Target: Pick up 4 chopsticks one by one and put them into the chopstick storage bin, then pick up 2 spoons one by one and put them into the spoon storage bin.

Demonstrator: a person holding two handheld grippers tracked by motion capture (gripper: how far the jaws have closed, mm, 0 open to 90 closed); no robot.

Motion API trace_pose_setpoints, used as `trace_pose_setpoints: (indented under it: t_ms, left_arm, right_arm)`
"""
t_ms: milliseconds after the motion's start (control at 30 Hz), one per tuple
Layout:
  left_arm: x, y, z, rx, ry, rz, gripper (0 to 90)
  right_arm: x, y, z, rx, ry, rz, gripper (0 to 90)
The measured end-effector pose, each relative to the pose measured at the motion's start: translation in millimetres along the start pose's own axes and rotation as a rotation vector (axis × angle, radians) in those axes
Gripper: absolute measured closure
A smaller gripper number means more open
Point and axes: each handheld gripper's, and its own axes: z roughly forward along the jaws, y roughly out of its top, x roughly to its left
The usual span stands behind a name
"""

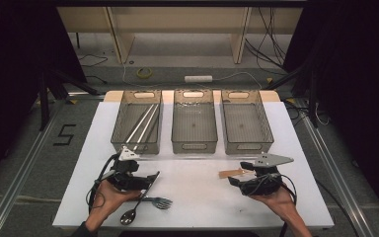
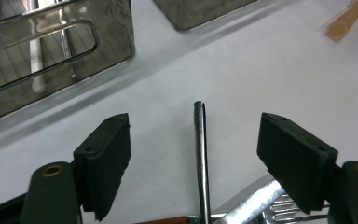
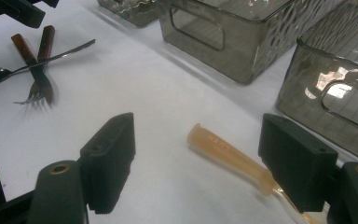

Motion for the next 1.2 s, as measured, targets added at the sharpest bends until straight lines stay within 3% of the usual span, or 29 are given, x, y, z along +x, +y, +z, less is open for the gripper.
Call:
trace_pose_setpoints:
  t_ms: [467, 967, 1200]
  left_arm:
    - [-9.1, -7.8, 11.5, 0.082, 0.011, 0.009, 27.3]
    - [-7.4, -10.5, 20.8, 0.144, -0.021, -0.017, 49.0]
    - [-7.4, -10.8, 27.5, 0.186, -0.025, -0.01, 57.1]
  right_arm:
    - [0.4, -0.9, 0.2, 0.001, 0.002, 0.001, 28.2]
    - [2.0, -0.5, 1.3, 0.003, 0.0, -0.002, 28.3]
    - [4.6, -0.6, -1.1, 0.003, -0.005, -0.008, 28.3]
